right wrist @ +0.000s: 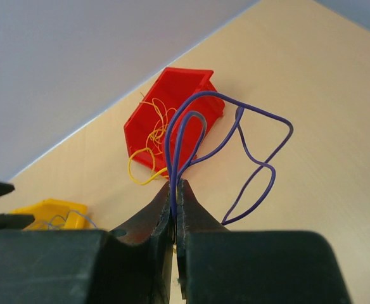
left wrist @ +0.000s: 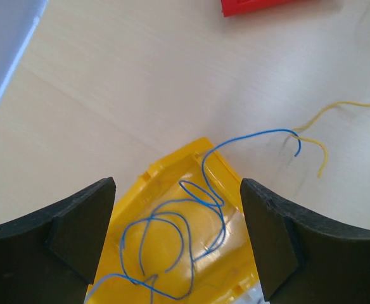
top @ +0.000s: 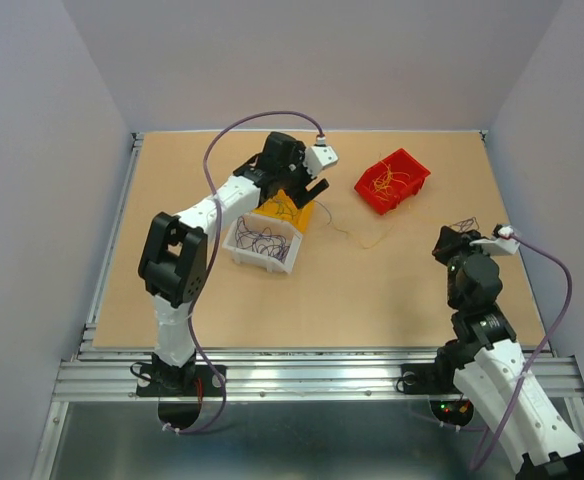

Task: Untangle the cables

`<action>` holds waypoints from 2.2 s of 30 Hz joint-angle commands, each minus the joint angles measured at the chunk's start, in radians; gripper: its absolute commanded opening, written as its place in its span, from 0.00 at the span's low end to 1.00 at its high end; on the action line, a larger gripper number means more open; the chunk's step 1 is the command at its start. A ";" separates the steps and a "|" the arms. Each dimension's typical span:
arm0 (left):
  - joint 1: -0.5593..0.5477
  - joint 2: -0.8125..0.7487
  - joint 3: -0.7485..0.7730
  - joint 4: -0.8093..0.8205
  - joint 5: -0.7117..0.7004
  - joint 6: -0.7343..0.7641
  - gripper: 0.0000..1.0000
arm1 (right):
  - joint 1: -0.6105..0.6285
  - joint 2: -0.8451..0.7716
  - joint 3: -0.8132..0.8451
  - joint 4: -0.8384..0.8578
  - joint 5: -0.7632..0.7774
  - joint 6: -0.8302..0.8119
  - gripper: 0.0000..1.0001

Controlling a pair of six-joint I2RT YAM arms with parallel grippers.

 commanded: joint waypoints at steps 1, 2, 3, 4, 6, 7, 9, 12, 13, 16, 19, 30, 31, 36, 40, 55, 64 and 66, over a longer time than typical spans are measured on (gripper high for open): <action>-0.026 0.093 0.182 -0.206 -0.001 0.179 0.91 | -0.004 0.007 0.020 0.085 -0.058 -0.030 0.01; -0.028 0.124 0.206 -0.244 -0.007 0.216 0.92 | -0.004 0.007 0.017 0.089 -0.062 -0.030 0.01; -0.028 0.134 0.223 -0.252 -0.013 0.270 0.92 | -0.004 0.005 0.016 0.093 -0.063 -0.032 0.01; -0.031 0.144 0.242 -0.266 -0.011 0.302 0.91 | -0.004 0.004 0.014 0.096 -0.071 -0.033 0.01; -0.034 0.148 0.248 -0.276 -0.002 0.386 0.92 | -0.002 -0.001 0.012 0.099 -0.072 -0.036 0.01; -0.042 0.150 0.250 -0.284 -0.002 0.414 0.90 | -0.004 -0.002 0.012 0.100 -0.072 -0.039 0.01; -0.051 0.161 0.250 -0.303 -0.013 0.459 0.89 | -0.004 -0.001 0.012 0.100 -0.074 -0.043 0.01; -0.059 0.185 0.260 -0.313 -0.014 0.489 0.85 | -0.004 -0.005 0.012 0.102 -0.074 -0.041 0.01; -0.062 0.200 0.266 -0.313 -0.007 0.488 0.84 | -0.004 -0.008 0.011 0.102 -0.075 -0.040 0.01; -0.071 0.231 0.294 -0.301 -0.017 0.471 0.82 | -0.004 -0.012 0.008 0.103 -0.077 -0.036 0.00; -0.080 0.269 0.309 -0.258 -0.007 0.431 0.75 | -0.004 -0.016 0.006 0.103 -0.083 -0.033 0.01; -0.097 0.224 0.228 -0.174 -0.034 0.408 0.00 | -0.004 -0.015 0.003 0.106 -0.071 -0.033 0.01; -0.092 0.207 0.190 -0.162 -0.037 0.385 0.00 | -0.004 -0.010 0.003 0.106 -0.062 -0.035 0.01; -0.060 0.072 0.054 -0.050 -0.046 0.257 0.00 | -0.004 0.011 0.005 0.105 0.000 -0.017 0.01; -0.011 -0.014 -0.065 0.035 -0.105 0.186 0.00 | -0.004 0.012 0.002 0.105 0.015 -0.012 0.01; 0.155 0.058 -0.082 0.062 -0.188 0.058 0.00 | -0.004 -0.071 0.003 -0.037 0.295 0.141 0.01; 0.152 0.090 -0.082 0.055 -0.171 0.068 0.00 | -0.004 -0.300 0.017 -0.217 0.426 0.186 0.01; 0.153 0.095 -0.077 0.053 -0.188 0.060 0.00 | -0.004 -0.329 0.032 -0.285 0.478 0.229 0.01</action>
